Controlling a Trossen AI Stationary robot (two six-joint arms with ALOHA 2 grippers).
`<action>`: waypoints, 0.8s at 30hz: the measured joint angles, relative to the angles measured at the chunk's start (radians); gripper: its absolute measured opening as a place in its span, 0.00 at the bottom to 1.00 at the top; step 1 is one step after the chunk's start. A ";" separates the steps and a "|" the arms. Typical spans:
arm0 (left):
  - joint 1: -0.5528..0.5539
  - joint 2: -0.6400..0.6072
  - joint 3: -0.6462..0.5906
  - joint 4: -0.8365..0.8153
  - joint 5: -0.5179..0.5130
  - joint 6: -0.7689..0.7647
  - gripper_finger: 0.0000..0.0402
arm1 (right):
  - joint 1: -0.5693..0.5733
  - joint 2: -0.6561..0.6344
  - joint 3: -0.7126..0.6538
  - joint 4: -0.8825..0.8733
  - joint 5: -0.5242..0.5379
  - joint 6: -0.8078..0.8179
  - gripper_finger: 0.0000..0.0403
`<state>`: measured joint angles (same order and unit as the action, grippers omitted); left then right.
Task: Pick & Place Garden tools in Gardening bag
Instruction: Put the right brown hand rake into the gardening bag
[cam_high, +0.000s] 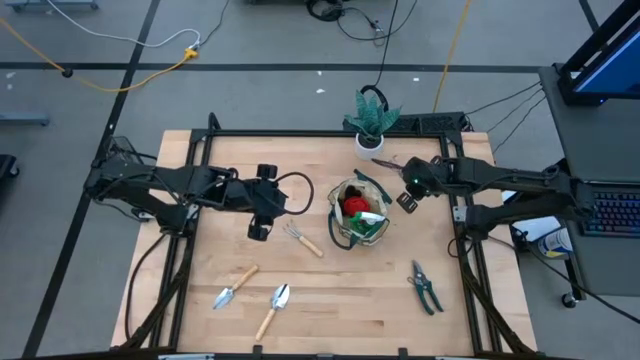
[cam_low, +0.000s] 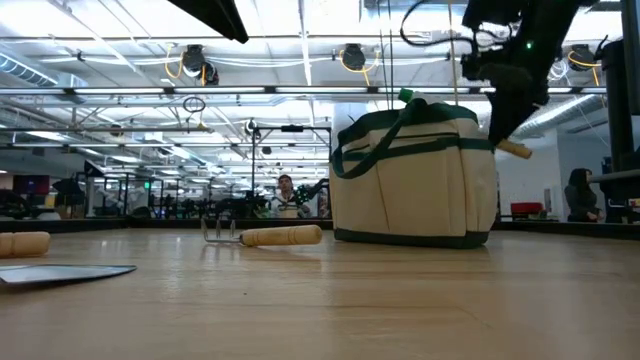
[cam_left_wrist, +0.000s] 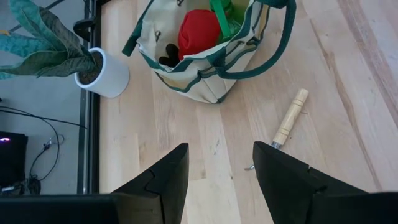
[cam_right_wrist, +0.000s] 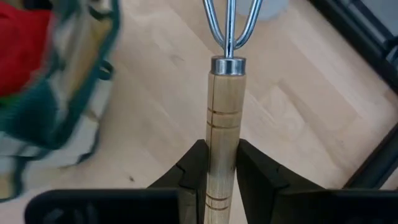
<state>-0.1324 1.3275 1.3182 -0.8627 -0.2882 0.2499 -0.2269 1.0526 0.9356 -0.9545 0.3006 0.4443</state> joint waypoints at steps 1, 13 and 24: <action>0.000 0.000 0.000 0.000 0.000 0.002 0.46 | 0.018 0.003 0.012 -0.002 0.013 0.007 0.14; 0.000 0.000 0.000 0.000 0.000 0.001 0.46 | 0.155 0.126 0.196 -0.006 0.094 -0.011 0.14; 0.000 0.000 0.000 -0.001 0.000 0.000 0.46 | 0.227 0.236 0.270 0.144 0.093 0.015 0.14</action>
<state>-0.1323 1.3276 1.3182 -0.8635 -0.2882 0.2501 0.0001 1.2882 1.2053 -0.8100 0.3933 0.4596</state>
